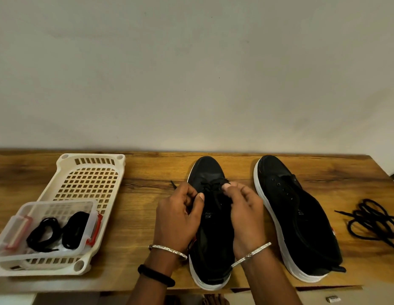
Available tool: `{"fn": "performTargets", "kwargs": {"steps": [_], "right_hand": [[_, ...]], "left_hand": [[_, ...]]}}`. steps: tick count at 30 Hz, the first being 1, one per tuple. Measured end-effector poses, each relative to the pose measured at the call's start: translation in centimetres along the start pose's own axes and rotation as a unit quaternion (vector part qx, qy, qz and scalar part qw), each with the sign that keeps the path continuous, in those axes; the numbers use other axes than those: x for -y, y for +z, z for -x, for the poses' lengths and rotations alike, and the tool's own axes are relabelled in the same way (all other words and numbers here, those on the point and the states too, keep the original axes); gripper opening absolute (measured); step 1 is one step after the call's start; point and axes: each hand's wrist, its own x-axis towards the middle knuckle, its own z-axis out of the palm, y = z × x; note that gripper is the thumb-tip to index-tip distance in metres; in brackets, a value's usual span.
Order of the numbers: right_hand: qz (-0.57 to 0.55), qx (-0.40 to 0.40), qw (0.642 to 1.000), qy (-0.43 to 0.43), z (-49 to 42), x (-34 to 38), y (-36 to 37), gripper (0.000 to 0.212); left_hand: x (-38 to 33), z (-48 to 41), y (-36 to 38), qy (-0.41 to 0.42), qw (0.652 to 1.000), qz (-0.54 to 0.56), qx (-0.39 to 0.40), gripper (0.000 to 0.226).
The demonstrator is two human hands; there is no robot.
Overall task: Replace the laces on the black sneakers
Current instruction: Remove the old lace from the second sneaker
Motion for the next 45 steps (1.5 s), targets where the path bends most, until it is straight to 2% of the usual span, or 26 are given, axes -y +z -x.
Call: {"fn": "performTargets", "kwargs": {"steps": [1, 3, 5, 6, 7, 9, 11, 13, 17, 20, 21, 22, 23, 25, 26, 28, 29, 31, 32, 33, 34, 35, 37, 39, 40, 45], "right_hand": [[-0.07, -0.015, 0.995, 0.073, -0.1, 0.6, -0.3, 0.01], [-0.095, -0.024, 0.987, 0.127, -0.4, 1.4, -0.9, 0.013], [-0.013, -0.022, 0.997, 0.069, -0.6, 1.2, -1.2, 0.004], [0.066, -0.027, 0.997, -0.004, -0.6, 0.9, -1.2, 0.011], [0.16, -0.026, 0.982, -0.097, -0.3, 1.0, -1.1, 0.021], [0.328, 0.002, 0.904, -0.274, 0.4, 0.9, -0.9, 0.029], [0.457, 0.038, 0.814, -0.356, 1.0, 0.9, -0.5, 0.024], [0.545, 0.04, 0.745, -0.383, 1.2, 0.0, -0.4, 0.022], [0.584, 0.001, 0.723, -0.369, 1.0, -1.0, 0.0, 0.021], [0.574, -0.018, 0.716, -0.398, 1.1, -1.1, 0.2, 0.014], [0.559, -0.014, 0.728, -0.397, 1.1, -1.1, 0.2, 0.011], [0.523, -0.004, 0.764, -0.377, 1.0, -1.3, 0.2, 0.007], [0.453, 0.005, 0.825, -0.337, 1.0, -1.2, 0.2, 0.004], [0.246, 0.014, 0.949, -0.197, 0.8, -0.9, 0.3, 0.003], [0.135, 0.011, 0.984, -0.116, 0.6, -0.5, 0.4, 0.005], [-0.028, -0.007, 1.0, 0.005, 0.2, 0.4, 0.1, 0.011], [-0.061, -0.015, 0.997, 0.039, 0.1, 0.8, -0.2, 0.012], [-0.035, -0.01, 0.997, 0.061, -0.3, 1.1, -0.8, 0.006], [0.005, -0.005, 0.999, 0.046, -0.3, 1.0, -0.9, 0.006], [0.066, -0.001, 0.998, 0.003, -0.2, 0.9, -1.1, 0.015], [0.143, 0.004, 0.987, -0.072, -0.1, 0.9, -1.1, 0.024], [0.23, 0.016, 0.96, -0.159, 0.3, 1.1, -1.0, 0.03], [0.404, 0.038, 0.865, -0.294, 1.1, 1.2, -0.6, 0.038], [0.516, 0.046, 0.781, -0.348, 1.4, 0.8, -0.3, 0.036], [0.545, 0.039, 0.756, -0.36, 1.4, 0.3, -0.2, 0.032], [0.541, -0.016, 0.739, -0.4, 1.0, -0.7, -0.2, 0.018]], "left_hand": [[0.0, 0.0, 0.0, -0.001, 1.0, 0.002, 0.0, 0.018], [0.1, 0.1, 0.0, 0.001, 1.0, 0.003, -0.001, 0.018], [0.1, 0.1, 0.0, 0.001, 1.0, 0.003, -0.002, 0.018], [0.0, 0.1, 0.1, 0.001, 1.0, 0.002, -0.002, 0.018], [0.0, 0.0, 0.1, 0.001, 1.0, 0.002, -0.002, 0.018], [0.0, -0.1, 0.1, 0.001, 1.0, 0.002, -0.003, 0.017], [0.0, -0.1, 0.0, 0.005, 1.0, 0.001, -0.002, 0.017], [0.0, 0.0, 0.0, 0.002, 1.0, 0.005, 0.001, 0.017], [-0.1, 0.0, 0.0, 0.004, 1.0, 0.01, 0.007, 0.017], [-0.2, 0.0, 0.0, 0.005, 1.0, 0.003, 0.004, 0.018], [-0.2, 0.0, -0.1, 0.006, 1.0, 0.002, 0.002, 0.018], [-0.2, 0.0, -0.1, 0.006, 1.0, 0.001, 0.001, 0.018], [-0.2, 0.0, -0.2, 0.008, 1.0, 0.0, 0.001, 0.018], [-0.2, 0.0, -0.2, 0.007, 1.0, -0.005, 0.001, 0.018], [-0.2, 0.0, -0.2, 0.004, 1.0, -0.004, 0.001, 0.018], [-0.2, -0.1, -0.1, 0.001, 1.0, 0.004, 0.001, 0.019], [-0.2, 0.0, -0.1, 0.001, 1.0, 0.007, 0.001, 0.019], [-0.1, 0.0, -0.1, 0.004, 1.0, 0.007, 0.001, 0.019], [-0.1, 0.0, 0.0, 0.005, 1.0, 0.006, 0.0, 0.019], [-0.1, 0.0, 0.0, 0.005, 1.0, 0.005, 0.0, 0.019], [-0.1, -0.1, 0.0, 0.004, 1.0, 0.004, 0.0, 0.019], [-0.1, -0.1, 0.0, 0.004, 1.0, 0.001, 0.001, 0.019], [-0.2, -0.1, 0.0, 0.009, 1.0, -0.005, 0.001, 0.018], [-0.1, -0.1, -0.1, 0.012, 1.0, -0.008, 0.002, 0.017], [-0.1, -0.1, -0.1, 0.011, 1.0, -0.008, 0.003, 0.017], [-0.1, 0.0, 0.0, 0.006, 1.0, -0.005, 0.006, 0.017]]}}
